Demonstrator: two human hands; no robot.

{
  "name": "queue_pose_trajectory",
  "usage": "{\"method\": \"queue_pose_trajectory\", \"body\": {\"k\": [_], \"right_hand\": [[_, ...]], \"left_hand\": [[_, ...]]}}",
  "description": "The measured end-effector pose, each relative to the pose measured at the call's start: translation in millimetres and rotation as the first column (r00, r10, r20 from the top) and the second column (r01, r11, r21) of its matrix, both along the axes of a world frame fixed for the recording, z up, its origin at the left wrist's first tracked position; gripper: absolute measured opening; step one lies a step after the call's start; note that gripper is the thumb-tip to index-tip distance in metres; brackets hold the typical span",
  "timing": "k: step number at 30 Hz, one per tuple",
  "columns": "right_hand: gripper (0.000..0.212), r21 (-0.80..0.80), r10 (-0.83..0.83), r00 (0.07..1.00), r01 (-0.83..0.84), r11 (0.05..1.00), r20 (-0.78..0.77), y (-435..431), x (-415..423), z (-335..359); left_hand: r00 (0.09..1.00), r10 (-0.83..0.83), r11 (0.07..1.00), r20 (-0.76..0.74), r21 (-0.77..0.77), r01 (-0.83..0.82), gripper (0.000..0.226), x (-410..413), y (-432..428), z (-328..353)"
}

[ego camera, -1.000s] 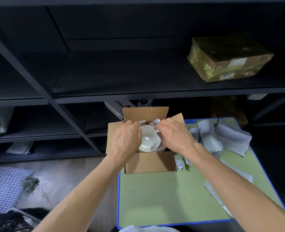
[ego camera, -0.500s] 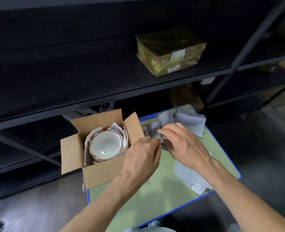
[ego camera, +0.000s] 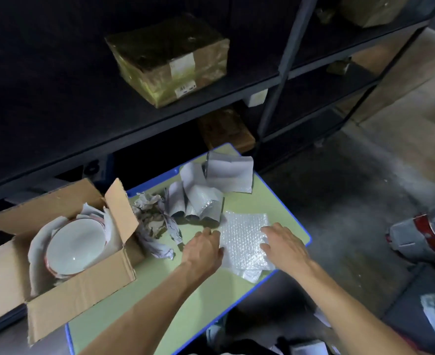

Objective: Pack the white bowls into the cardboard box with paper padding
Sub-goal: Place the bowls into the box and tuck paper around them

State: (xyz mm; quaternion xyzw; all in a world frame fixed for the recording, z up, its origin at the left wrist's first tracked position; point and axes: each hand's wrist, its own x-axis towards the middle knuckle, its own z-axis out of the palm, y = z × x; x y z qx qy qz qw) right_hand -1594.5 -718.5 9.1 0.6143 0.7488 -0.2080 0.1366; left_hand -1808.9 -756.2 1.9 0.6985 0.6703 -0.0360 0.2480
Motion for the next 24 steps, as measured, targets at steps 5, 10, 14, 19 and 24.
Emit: {"method": "queue_pose_trajectory", "body": {"k": [5,10,14,19,24], "right_hand": [[0.057,-0.052,-0.114,0.993,0.113,0.992,-0.021,1.3,6.1,-27.6],[0.071,-0.017,-0.191,0.976,0.191,0.982,-0.104,3.0,-1.2,-37.8],[0.081,0.009,-0.240,0.959,0.244,0.970,-0.151,3.8,-8.1,-36.3],[0.041,0.005,-0.292,0.914,0.306,0.952,-0.283,10.2,-6.0,-23.6],[0.028,-0.108,-0.360,0.845,0.347,0.932,-0.396,26.5,4.0,-3.3]], "left_hand": [[1.000,-0.018,0.996,0.012,-0.084,0.019,0.038,24.5,8.6,-25.2],[1.000,-0.005,0.994,-0.002,-0.110,0.005,0.047,37.2,9.1,-35.6],[1.000,0.010,0.994,-0.001,-0.109,-0.010,0.045,38.9,9.9,-34.1],[0.999,0.036,0.999,0.033,-0.030,-0.035,0.061,32.6,9.8,-29.1],[0.981,0.144,0.987,0.128,0.059,-0.153,0.080,18.0,11.3,-17.2]]}}
